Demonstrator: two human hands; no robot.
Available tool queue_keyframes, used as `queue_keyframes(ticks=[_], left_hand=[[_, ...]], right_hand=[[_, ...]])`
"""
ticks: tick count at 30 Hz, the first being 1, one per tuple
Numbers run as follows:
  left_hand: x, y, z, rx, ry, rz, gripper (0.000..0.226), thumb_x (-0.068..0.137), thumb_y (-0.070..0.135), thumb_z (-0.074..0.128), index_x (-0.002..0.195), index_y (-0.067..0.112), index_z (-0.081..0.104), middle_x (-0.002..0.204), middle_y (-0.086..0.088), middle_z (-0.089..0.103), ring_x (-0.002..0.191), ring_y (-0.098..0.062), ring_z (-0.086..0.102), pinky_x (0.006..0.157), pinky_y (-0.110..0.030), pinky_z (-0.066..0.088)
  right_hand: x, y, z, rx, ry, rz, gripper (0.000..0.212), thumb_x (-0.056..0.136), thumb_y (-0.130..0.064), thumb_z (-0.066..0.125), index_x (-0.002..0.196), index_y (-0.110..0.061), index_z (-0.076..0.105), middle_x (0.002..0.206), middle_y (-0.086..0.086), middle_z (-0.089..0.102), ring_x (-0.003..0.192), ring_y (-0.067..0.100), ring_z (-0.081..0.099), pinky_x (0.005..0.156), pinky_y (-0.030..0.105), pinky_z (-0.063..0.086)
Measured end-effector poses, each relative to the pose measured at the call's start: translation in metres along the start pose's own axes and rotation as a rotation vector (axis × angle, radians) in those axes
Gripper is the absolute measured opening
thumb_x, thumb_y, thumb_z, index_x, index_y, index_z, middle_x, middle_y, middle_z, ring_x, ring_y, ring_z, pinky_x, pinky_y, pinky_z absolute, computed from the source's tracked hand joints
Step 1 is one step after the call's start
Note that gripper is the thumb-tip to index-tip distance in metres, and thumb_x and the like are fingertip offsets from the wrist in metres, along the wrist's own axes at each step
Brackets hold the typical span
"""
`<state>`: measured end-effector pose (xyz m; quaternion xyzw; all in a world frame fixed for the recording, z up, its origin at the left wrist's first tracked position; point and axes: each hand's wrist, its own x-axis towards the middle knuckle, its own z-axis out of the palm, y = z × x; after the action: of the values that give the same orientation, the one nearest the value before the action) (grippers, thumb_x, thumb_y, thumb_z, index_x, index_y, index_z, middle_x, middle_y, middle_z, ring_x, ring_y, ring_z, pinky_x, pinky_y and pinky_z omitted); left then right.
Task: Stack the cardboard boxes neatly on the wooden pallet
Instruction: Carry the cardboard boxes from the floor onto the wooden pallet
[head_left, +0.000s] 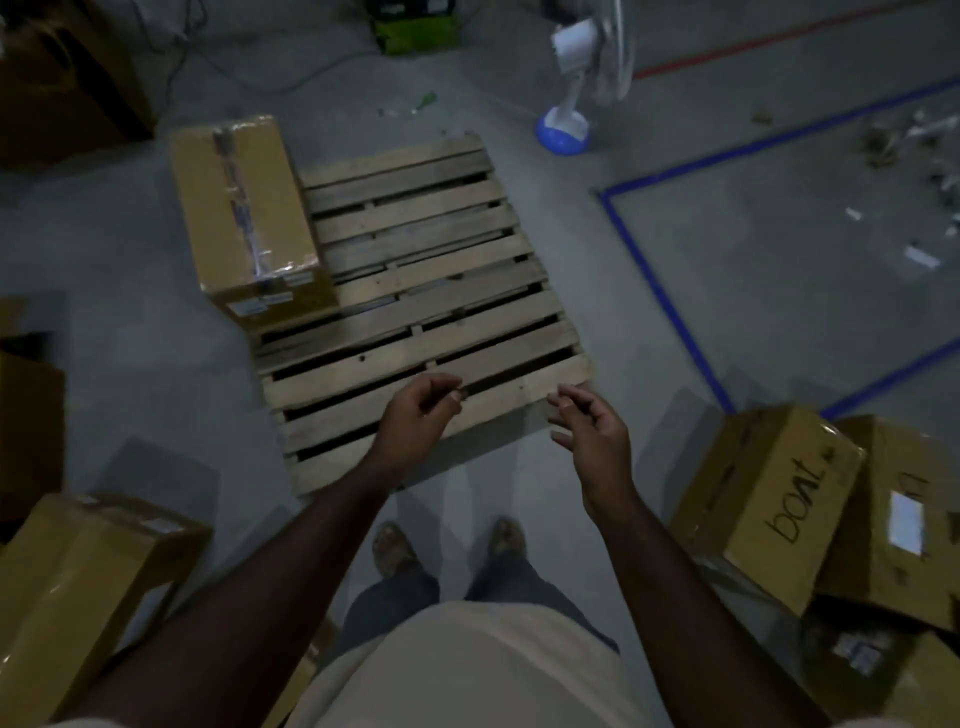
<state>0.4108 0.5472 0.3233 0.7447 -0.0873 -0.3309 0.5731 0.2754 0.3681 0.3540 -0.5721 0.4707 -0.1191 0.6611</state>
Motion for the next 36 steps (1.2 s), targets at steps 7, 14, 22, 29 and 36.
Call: queue_keyframes(ticks=[7,14,22,29,36], left_hand=[[-0.023,0.009,0.146,0.15,-0.138,0.063,0.016,0.097,0.017,0.067,0.111,0.016,0.073,0.105,-0.002,0.075,0.098,-0.015,0.071,0.085,-0.027,0.055],[-0.039,-0.01,0.405,0.263,-0.321,0.0,0.022,0.1,0.018,0.062,0.12,0.011,0.069,0.105,-0.001,0.075,0.088,-0.005,0.069,0.076,-0.018,0.051],[-0.032,-0.08,0.669,0.395,-0.481,-0.127,0.017,0.097,0.013,0.065,0.111,0.021,0.069,0.105,-0.002,0.075,0.096,-0.016,0.072,0.089,-0.032,0.057],[0.027,-0.193,0.808,0.482,-0.565,-0.12,0.02,0.098,0.009,0.062,0.117,0.01,0.067,0.102,0.001,0.069,0.084,0.002,0.064,0.075,-0.009,0.049],[0.062,-0.299,0.865,0.595,-0.612,-0.243,0.035,0.097,0.023,0.065,0.132,0.02,0.06,0.133,0.004,0.06,0.115,-0.012,0.06,0.087,-0.021,0.05]], right_hand=[[-0.008,0.029,-0.154,0.079,0.154,0.01,0.012,0.101,-0.016,0.065,0.109,-0.022,0.072,0.101,0.002,0.075,0.096,0.021,0.071,0.083,0.035,0.059],[0.022,0.095,-0.383,0.155,0.297,0.125,0.013,0.099,-0.014,0.066,0.107,-0.022,0.072,0.105,0.004,0.077,0.093,0.017,0.069,0.082,0.035,0.056],[0.122,0.215,-0.589,0.119,0.395,0.327,0.02,0.099,-0.018,0.067,0.119,-0.016,0.072,0.103,0.002,0.074,0.1,0.024,0.07,0.078,0.038,0.057],[0.245,0.373,-0.677,0.1,0.647,0.438,0.049,0.099,-0.024,0.068,0.145,-0.021,0.054,0.125,0.005,0.068,0.113,0.028,0.064,0.094,0.049,0.055],[0.309,0.511,-0.723,-0.19,0.648,0.705,0.095,0.071,-0.06,0.074,0.151,-0.019,0.042,0.151,0.008,0.05,0.138,0.037,0.047,0.109,0.06,0.044]])
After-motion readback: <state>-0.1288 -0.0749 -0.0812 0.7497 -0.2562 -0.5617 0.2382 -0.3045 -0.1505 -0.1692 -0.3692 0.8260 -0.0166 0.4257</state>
